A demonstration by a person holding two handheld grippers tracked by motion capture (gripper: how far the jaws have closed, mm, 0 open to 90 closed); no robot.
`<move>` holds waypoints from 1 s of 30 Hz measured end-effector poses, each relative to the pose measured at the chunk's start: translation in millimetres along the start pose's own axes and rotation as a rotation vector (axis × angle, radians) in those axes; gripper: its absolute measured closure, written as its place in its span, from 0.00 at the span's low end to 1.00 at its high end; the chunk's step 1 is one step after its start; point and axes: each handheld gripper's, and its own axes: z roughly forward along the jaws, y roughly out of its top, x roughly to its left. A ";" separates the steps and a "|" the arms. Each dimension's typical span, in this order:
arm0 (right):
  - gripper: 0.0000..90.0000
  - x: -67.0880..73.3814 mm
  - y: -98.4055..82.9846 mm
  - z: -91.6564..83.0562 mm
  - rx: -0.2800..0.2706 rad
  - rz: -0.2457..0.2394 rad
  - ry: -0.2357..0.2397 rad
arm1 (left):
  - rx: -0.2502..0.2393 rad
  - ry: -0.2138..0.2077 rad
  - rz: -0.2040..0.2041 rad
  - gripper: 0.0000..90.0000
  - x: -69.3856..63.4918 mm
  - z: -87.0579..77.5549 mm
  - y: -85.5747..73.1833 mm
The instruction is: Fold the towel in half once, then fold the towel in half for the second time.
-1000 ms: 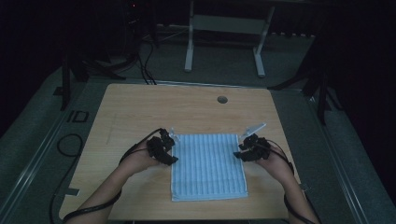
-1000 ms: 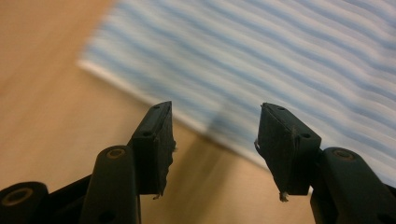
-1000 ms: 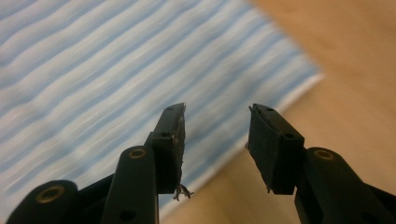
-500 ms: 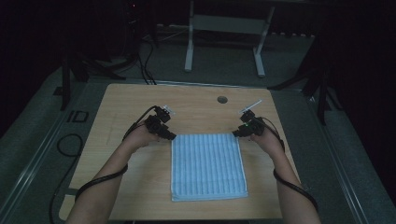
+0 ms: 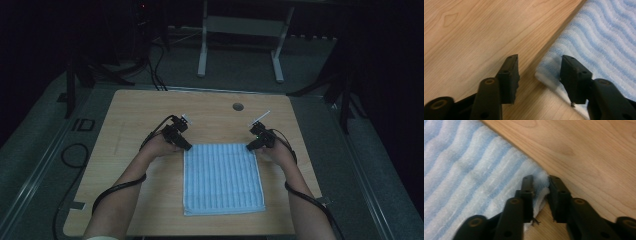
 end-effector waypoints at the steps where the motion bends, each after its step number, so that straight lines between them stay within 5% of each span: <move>1: 0.87 1.0 0.4 0.2 0.001 -0.004 -0.001 | 0.008 -0.004 0.010 0.63 -0.8 1.4 -0.5; 4: 0.91 2.6 1.3 0.4 0.008 -0.003 0.002 | 0.042 -0.001 0.040 0.72 -5.1 8.1 -2.3; 9: 0.94 7.0 4.0 -2.9 0.023 -0.030 -0.027 | -0.005 -0.010 0.038 0.96 -7.4 3.4 -0.7; 21: 0.94 14.4 4.8 -41.5 -0.086 -0.081 -0.042 | -0.131 0.029 0.092 0.97 -22.1 -45.0 0.1; 30: 0.94 30.0 -8.7 -85.8 -0.206 -0.141 -0.060 | -0.281 0.047 0.124 0.97 -35.6 -83.6 -22.7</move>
